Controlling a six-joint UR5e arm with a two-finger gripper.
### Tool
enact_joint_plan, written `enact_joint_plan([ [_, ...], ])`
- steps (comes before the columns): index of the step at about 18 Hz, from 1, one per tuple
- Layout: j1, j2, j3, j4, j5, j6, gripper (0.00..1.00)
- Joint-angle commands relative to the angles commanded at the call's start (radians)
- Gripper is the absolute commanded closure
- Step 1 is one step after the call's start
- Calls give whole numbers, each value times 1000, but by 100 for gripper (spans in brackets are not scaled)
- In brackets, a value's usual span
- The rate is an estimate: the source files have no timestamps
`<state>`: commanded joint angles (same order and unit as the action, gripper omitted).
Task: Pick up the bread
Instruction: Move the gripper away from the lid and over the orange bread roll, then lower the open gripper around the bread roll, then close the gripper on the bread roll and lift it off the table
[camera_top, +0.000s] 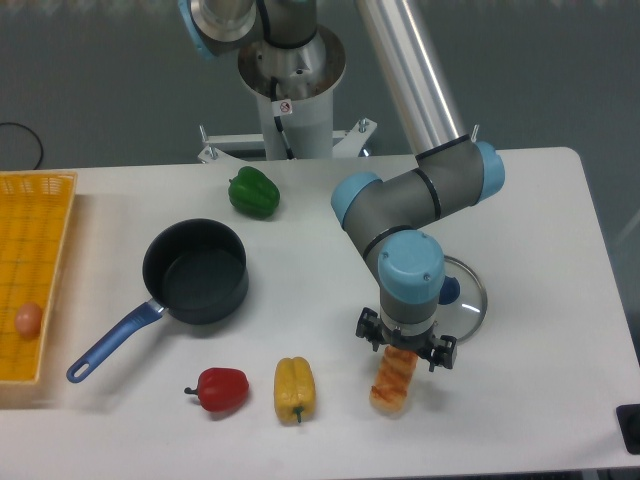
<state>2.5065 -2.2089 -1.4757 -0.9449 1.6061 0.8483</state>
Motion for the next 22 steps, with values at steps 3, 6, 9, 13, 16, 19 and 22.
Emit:
enact_joint_plan([
  [3, 0, -17, 2, 29, 0, 0, 0],
  [6, -2, -31, 2, 41, 0, 0, 0],
  [9, -2, -34, 8, 41, 0, 0, 0],
  [13, -3, -48, 14, 43, 0, 6, 0],
  [16, -14, -54, 14, 44, 0, 9, 0],
  [19, -15, -49, 2, 46, 0, 24, 18],
  [22, -26, -51, 0, 46, 0, 31, 42],
])
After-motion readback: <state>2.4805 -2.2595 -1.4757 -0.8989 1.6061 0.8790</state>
